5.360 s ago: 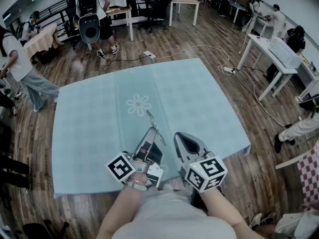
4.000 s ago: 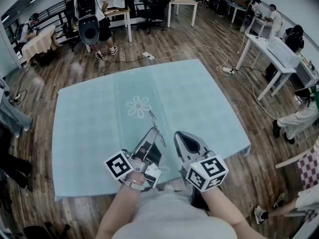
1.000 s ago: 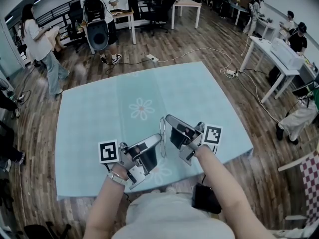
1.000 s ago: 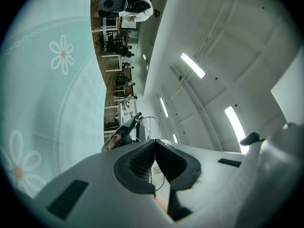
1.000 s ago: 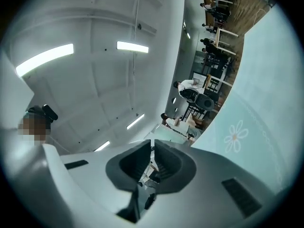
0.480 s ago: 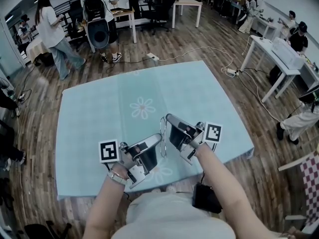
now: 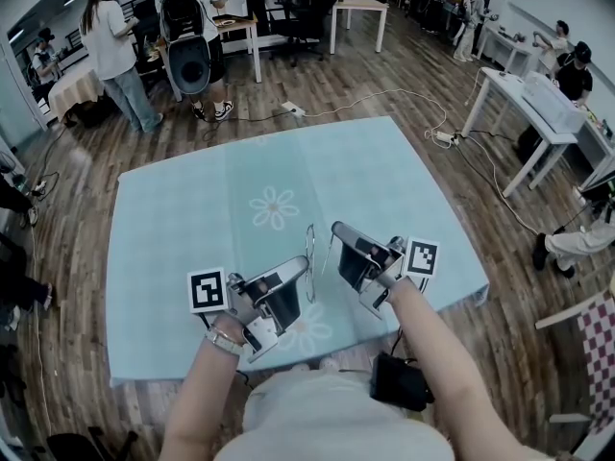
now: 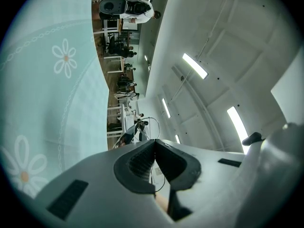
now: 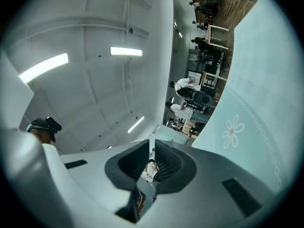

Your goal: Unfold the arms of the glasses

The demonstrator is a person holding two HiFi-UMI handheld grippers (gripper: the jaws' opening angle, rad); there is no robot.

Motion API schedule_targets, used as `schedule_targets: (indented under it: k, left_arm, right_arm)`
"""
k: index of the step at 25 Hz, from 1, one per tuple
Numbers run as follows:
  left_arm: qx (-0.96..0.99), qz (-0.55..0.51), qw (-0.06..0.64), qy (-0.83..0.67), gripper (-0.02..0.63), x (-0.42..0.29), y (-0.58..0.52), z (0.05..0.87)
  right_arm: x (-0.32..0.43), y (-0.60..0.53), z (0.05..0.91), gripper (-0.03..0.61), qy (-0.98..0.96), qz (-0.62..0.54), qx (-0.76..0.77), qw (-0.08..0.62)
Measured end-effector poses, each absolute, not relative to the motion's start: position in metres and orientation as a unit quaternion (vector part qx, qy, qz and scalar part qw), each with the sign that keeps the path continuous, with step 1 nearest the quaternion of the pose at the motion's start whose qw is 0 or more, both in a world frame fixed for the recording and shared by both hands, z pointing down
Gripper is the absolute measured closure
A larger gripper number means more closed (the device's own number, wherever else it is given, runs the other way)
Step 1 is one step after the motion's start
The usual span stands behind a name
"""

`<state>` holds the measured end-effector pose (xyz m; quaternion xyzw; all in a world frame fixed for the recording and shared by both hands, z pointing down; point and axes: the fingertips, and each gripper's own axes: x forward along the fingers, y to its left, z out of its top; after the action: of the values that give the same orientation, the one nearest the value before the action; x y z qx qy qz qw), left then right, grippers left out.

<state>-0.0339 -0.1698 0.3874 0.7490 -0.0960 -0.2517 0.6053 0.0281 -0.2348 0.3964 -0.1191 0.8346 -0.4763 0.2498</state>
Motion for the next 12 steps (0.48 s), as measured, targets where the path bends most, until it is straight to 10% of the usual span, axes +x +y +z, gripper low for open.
schedule_targets:
  k: [12]
  left_arm:
    - [0.750, -0.247, 0.602, -0.120, 0.604, -0.041, -0.177, 0.398]
  right_arm:
    - [0.055, -0.220, 0.403, 0.540, 0.854, -0.451, -0.147, 0.215]
